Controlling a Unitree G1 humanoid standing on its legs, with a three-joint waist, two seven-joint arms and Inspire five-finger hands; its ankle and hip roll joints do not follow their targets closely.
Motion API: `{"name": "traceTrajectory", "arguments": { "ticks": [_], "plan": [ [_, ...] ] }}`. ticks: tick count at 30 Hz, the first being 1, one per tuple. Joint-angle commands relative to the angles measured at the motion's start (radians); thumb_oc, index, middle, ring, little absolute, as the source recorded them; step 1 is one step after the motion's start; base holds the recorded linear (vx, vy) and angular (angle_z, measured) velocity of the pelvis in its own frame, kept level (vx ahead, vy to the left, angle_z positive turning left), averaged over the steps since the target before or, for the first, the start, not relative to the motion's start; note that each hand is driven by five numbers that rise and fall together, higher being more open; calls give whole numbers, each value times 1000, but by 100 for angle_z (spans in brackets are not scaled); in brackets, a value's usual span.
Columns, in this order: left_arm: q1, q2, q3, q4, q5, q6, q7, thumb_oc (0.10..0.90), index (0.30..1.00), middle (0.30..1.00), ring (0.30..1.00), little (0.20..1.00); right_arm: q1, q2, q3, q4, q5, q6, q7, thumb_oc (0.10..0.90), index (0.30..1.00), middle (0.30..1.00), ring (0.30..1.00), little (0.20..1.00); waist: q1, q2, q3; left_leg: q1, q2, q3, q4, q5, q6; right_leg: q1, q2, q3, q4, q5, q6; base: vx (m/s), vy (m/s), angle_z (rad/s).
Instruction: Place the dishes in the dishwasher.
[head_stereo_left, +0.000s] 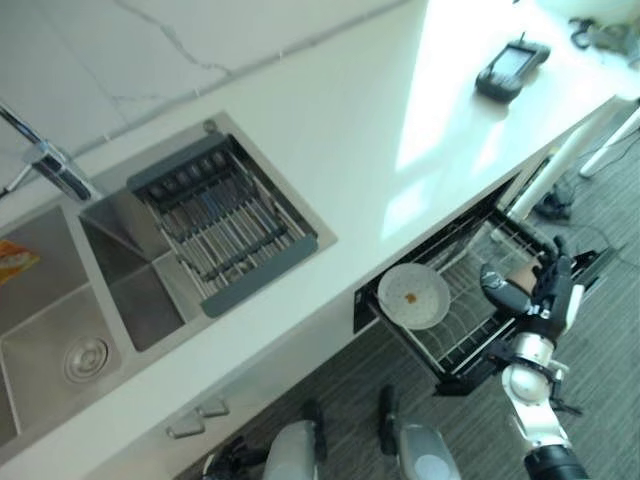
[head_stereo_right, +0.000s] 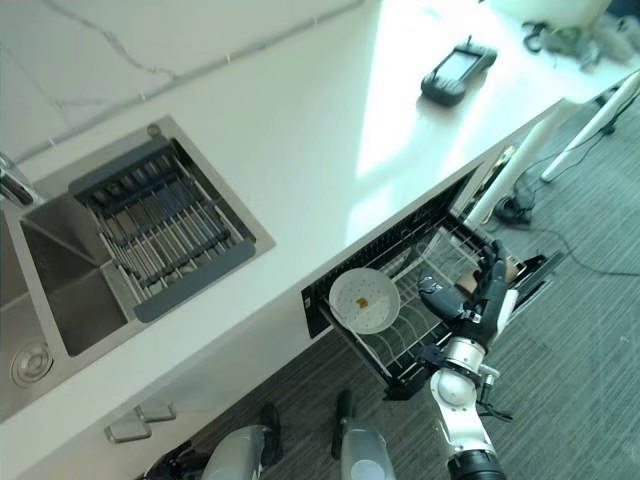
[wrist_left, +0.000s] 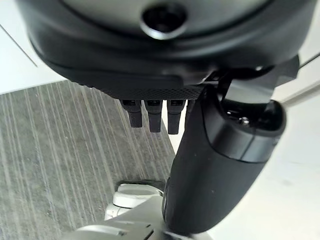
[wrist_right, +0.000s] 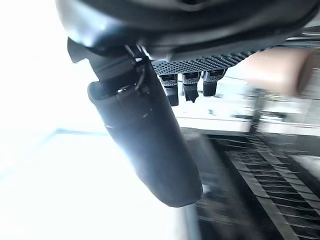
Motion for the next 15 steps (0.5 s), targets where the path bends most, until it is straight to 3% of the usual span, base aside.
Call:
{"name": "traceTrajectory", "arguments": {
  "ticks": [1,5,7,9,10,15],
  "plan": [
    [33,7,-17,-15,64,-39,7,800,900,900,900,900,-81,-40,-47,-111,-87,-144,-39,800,900,900,900,900,-13,21,-17,36,-14,29,9,-159,51,81,-11,55,90,-264,36,36,-56,-11],
    [42,8,2,-15,79,-30,0,800,900,900,900,900,-39,-64,-122,-223,-130,-159,-120,800,900,900,900,900,-31,17,-51,46,-1,49,9,-159,57,86,-3,60,90,-259,32,51,-35,-7],
    [47,13,15,-7,88,-29,-10,800,900,900,900,900,-9,-95,-200,-273,-290,-117,-311,800,900,900,900,900,-46,13,-63,58,2,59,9,-170,59,93,-2,67,90,-264,36,75,-29,-11],
    [46,18,31,-7,101,-18,-16,800,900,900,900,900,18,-122,-262,-277,-326,-60,-410,800,900,900,900,900,-56,10,-69,64,3,67,9,-177,61,94,-2,72,90,-264,40,72,-33,-15],
    [50,25,44,-2,107,-12,-23,800,900,900,900,900,54,-140,-339,-251,-253,-6,-432,800,900,900,900,900,-70,5,-75,71,4,75,9,-184,64,96,-2,73,90,-266,43,84,-44,-17],
    [63,50,66,30,99,-26,-47,800,900,900,900,900,190,-88,-556,7,-37,-8,-460,800,900,900,900,900,-107,-7,-79,109,9,102,9,-217,76,115,-1,78,90,-277,49,133,-49,-10]
  ]
}}
